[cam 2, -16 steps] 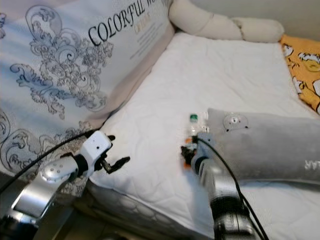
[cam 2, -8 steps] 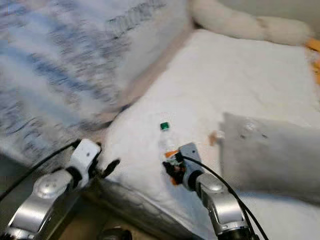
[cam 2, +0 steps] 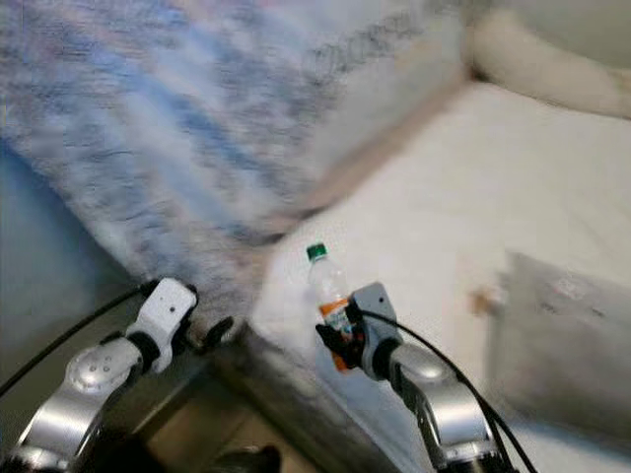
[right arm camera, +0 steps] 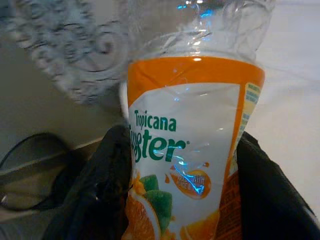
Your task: Clean up the room
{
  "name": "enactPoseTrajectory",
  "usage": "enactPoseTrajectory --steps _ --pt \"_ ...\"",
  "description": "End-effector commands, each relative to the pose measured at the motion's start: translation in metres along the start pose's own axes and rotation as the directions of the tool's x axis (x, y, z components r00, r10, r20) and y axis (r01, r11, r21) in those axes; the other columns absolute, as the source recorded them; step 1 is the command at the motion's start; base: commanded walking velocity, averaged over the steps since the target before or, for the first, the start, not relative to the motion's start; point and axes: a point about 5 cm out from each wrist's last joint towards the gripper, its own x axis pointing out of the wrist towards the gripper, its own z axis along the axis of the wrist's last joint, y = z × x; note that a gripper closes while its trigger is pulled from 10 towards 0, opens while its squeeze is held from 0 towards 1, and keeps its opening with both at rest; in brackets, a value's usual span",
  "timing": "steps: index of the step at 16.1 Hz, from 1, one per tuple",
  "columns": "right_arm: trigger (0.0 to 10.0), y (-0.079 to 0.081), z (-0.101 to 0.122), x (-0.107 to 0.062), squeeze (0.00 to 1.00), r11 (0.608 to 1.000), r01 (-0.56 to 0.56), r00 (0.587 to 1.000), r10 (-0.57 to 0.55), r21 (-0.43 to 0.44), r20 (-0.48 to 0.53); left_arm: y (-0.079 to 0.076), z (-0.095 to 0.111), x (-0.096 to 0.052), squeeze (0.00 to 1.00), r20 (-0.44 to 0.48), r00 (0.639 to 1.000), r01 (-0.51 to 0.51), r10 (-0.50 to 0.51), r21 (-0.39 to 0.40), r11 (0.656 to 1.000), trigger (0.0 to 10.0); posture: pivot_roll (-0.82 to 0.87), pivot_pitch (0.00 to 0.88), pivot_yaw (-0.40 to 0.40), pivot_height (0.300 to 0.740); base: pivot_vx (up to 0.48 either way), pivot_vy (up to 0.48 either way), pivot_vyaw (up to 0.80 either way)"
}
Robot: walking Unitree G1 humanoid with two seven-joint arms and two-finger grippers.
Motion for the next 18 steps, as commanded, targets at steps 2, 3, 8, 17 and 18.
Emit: enactPoseTrajectory --steps 2,3,8,17,18 --pt "10.0 0.002 0.004 0.000 0.00 1.000 -0.027 1.000 0.027 0.000 0.008 0.002 -0.001 0.001 0.00 -0.006 1.000 0.001 -0.001 0.010 1.000 10.0 0.05 0.000 0.039 0.740 0.000 0.000 0.80" --pt "10.0 0.002 0.003 0.000 0.00 1.000 -0.031 1.000 0.031 0.000 0.005 0.002 0.000 0.002 0.00 -0.006 1.000 0.005 -0.005 0.010 1.000 10.0 0.05 0.000 0.041 0.740 0.000 0.000 0.80" --pt "10.0 0.005 0.001 -0.001 0.00 0.998 -0.064 0.998 0.064 -0.018 -0.012 0.000 0.008 0.002 0.00 -0.014 1.000 0.028 -0.027 0.034 0.999 10.0 0.06 0.000 0.041 0.740 0.000 0.000 0.80" --pt "10.0 0.003 -0.001 0.005 0.00 1.000 0.002 1.000 -0.002 -0.018 -0.011 -0.005 0.018 -0.001 0.00 0.014 1.000 0.013 -0.013 -0.004 1.000 10.0 0.06 0.000 0.033 0.740 0.000 0.000 0.80" --pt "10.0 0.003 -0.001 0.005 0.00 1.000 0.008 1.000 -0.008 -0.015 -0.007 -0.003 0.019 -0.001 0.00 0.020 1.000 -0.013 0.013 0.010 1.000 10.0 0.06 0.000 0.036 0.740 0.000 0.000 0.80"
